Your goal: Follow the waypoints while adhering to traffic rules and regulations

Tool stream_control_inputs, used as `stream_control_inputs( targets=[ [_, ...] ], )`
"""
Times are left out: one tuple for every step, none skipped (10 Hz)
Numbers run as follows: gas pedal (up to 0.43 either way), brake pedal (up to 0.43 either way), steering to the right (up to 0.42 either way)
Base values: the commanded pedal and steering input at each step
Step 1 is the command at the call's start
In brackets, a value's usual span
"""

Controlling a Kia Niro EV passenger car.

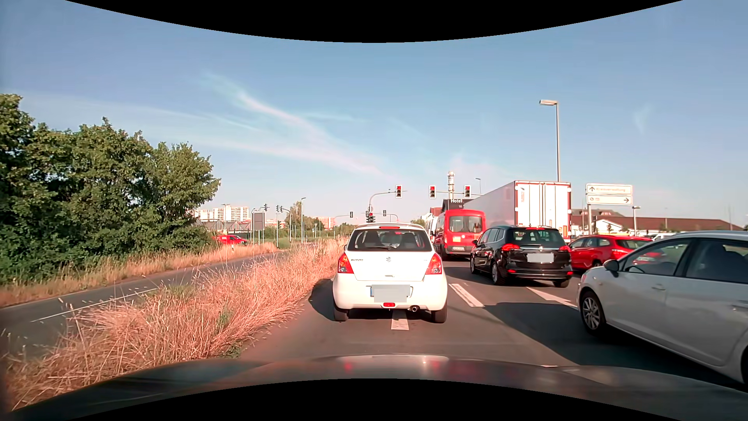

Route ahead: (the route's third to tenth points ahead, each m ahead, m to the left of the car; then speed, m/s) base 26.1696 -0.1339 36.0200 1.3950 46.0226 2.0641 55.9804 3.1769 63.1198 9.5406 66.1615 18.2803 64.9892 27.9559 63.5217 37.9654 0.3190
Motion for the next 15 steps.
stream_control_inputs(
  targets=[
    [0.0, 0.171, -0.005],
    [0.0, 0.165, -0.005],
    [0.0, 0.152, -0.005],
    [0.0, 0.152, -0.004],
    [0.0, 0.152, -0.005],
    [0.0, 0.146, -0.005],
    [0.0, 0.152, -0.005],
    [0.0, 0.152, -0.005],
    [0.0, 0.159, -0.005],
    [0.0, 0.171, -0.005],
    [0.0, 0.207, -0.005],
    [0.0, 0.22, -0.005],
    [0.0, 0.238, -0.005],
    [0.0, 0.238, -0.005],
    [0.0, 0.244, -0.005]
  ],
)
